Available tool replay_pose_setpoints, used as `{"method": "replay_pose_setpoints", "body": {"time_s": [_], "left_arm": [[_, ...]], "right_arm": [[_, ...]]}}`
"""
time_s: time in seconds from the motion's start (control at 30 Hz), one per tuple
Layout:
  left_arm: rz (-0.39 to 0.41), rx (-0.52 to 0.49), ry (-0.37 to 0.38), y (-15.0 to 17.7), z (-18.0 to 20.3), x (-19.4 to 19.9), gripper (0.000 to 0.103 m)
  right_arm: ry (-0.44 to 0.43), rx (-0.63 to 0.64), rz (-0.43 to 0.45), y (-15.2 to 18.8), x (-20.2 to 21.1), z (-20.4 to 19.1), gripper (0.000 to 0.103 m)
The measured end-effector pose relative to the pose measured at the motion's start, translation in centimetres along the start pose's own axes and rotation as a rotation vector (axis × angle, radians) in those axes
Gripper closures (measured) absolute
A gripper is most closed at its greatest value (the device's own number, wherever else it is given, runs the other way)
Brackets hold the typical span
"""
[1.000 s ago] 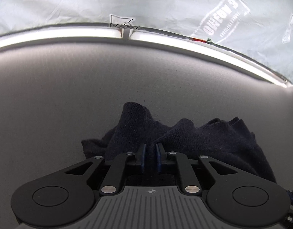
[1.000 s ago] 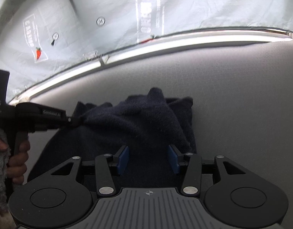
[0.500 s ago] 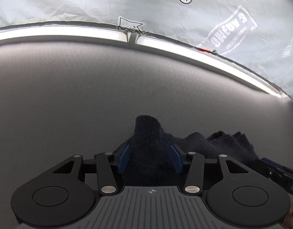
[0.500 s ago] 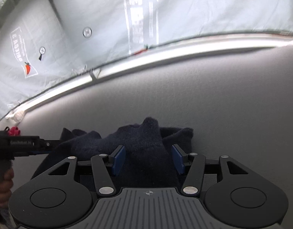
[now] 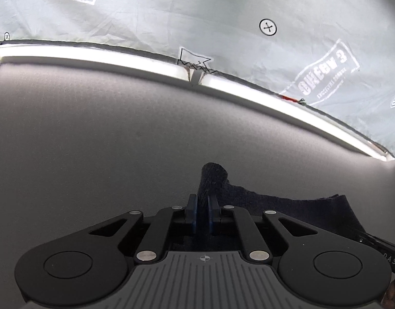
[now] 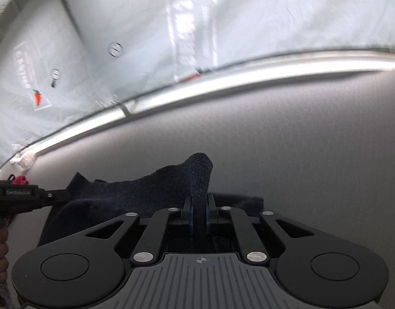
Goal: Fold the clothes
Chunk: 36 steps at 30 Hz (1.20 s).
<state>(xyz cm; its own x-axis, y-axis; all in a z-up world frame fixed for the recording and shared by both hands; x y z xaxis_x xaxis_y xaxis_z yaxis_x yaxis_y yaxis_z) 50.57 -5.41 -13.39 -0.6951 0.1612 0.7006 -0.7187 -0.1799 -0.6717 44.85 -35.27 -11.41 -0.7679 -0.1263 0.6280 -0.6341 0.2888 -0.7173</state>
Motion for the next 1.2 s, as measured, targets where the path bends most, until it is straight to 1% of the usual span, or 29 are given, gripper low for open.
{"method": "replay_pose_setpoints", "body": {"time_s": [0.07,0.1,0.13,0.2,0.27,0.3,0.33,0.37,0.4,0.43,0.47,0.5,0.53,0.57,0.6,0.63,0.67,0.7,0.73,0.8,0.87,0.97,1.03,1.2], "left_arm": [[-0.016,0.015,-0.013,1.3,-0.9,-0.8,0.095],[-0.010,0.021,0.001,1.5,-1.3,-0.4,0.095],[-0.011,0.015,-0.009,1.4,-1.4,-0.2,0.094],[-0.013,0.001,-0.032,1.1,-1.6,0.4,0.093],[-0.005,-0.069,-0.133,0.9,-2.0,0.8,0.091],[0.000,-0.091,-0.152,0.9,-2.1,1.0,0.089],[0.002,-0.102,-0.165,0.8,-2.4,1.2,0.085],[0.000,-0.085,-0.180,0.7,-3.2,1.8,0.079],[-0.006,-0.068,-0.170,0.7,-3.6,2.1,0.075],[-0.010,-0.052,-0.158,0.6,-3.9,2.3,0.069],[-0.011,-0.021,-0.136,0.7,-4.5,3.1,0.060],[-0.006,-0.014,-0.125,0.8,-4.7,3.8,0.056],[0.001,-0.020,-0.118,1.0,-4.8,4.6,0.048],[0.003,-0.027,-0.117,1.0,-4.8,4.9,0.038],[0.009,-0.048,-0.120,1.2,-4.6,5.6,0.031],[0.016,-0.059,-0.122,1.3,-4.5,5.9,0.017],[0.034,-0.074,-0.130,1.5,-4.3,6.5,0.012],[0.051,-0.088,-0.130,1.9,-3.7,7.3,0.009],[0.055,-0.091,-0.125,2.0,-3.3,7.5,0.002],[0.059,-0.085,-0.074,2.8,-2.2,8.5,0.000],[0.027,-0.076,-0.042,3.6,-1.2,8.9,0.000],[0.003,-0.101,-0.019,4.3,0.0,8.8,0.000],[0.006,-0.123,-0.015,4.7,0.8,9.1,0.000],[-0.007,-0.145,0.019,5.4,2.7,9.9,0.000]], "right_arm": [[0.005,-0.024,-0.036,0.9,-1.0,0.6,0.086],[0.007,-0.024,-0.034,0.9,-0.9,0.7,0.082],[0.013,-0.024,-0.034,0.7,-0.7,0.7,0.075],[0.024,-0.016,-0.032,0.2,-0.1,1.0,0.064],[0.046,-0.007,-0.024,-0.5,0.6,1.4,0.055],[0.057,0.000,-0.019,-0.8,0.9,1.4,0.051],[0.078,0.020,-0.010,-1.0,1.5,1.5,0.044],[0.099,0.036,-0.001,-1.2,1.9,1.6,0.035],[0.111,0.043,0.005,-1.3,2.2,1.7,0.031],[0.125,0.048,0.012,-1.4,2.7,1.7,0.029],[0.141,0.053,0.017,-1.6,3.3,1.7,0.023],[0.151,0.061,0.019,-1.6,3.7,1.7,0.021],[0.157,0.079,0.023,-1.6,4.2,1.5,0.017],[0.166,0.100,0.028,-1.6,4.8,1.3,0.007],[0.172,0.111,0.032,-1.6,5.3,1.1,0.002],[0.172,0.120,0.035,-1.5,5.9,0.9,0.000],[0.171,0.124,0.038,-1.3,6.6,0.5,0.000],[0.169,0.122,0.040,-1.1,6.9,0.3,0.000],[0.163,0.113,0.049,-0.9,7.5,0.1,0.000],[0.137,0.093,0.062,-0.3,8.7,-0.5,0.000],[0.135,0.079,0.061,0.3,9.5,-1.0,0.000],[0.128,0.091,0.032,1.3,10.0,-1.5,0.000],[0.134,0.091,0.028,1.6,10.1,-1.7,0.000],[0.105,0.073,0.010,2.1,10.1,-2.0,0.000]]}}
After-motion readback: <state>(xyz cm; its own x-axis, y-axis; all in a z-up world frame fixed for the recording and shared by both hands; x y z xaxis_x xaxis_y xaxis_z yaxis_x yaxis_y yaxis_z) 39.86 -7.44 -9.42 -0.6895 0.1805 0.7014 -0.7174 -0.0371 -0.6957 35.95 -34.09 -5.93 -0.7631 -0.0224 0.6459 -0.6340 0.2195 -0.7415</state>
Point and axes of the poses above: each gripper's, at about its wrist camera, not at the fingertips, and x roughly against the way its jaws point, z to its right, y to its underside, the point moved 4 cm from there along -x, roughly the way its jaws point, and after that the axes turned 12 degrees about z, right-handed, at the moved point
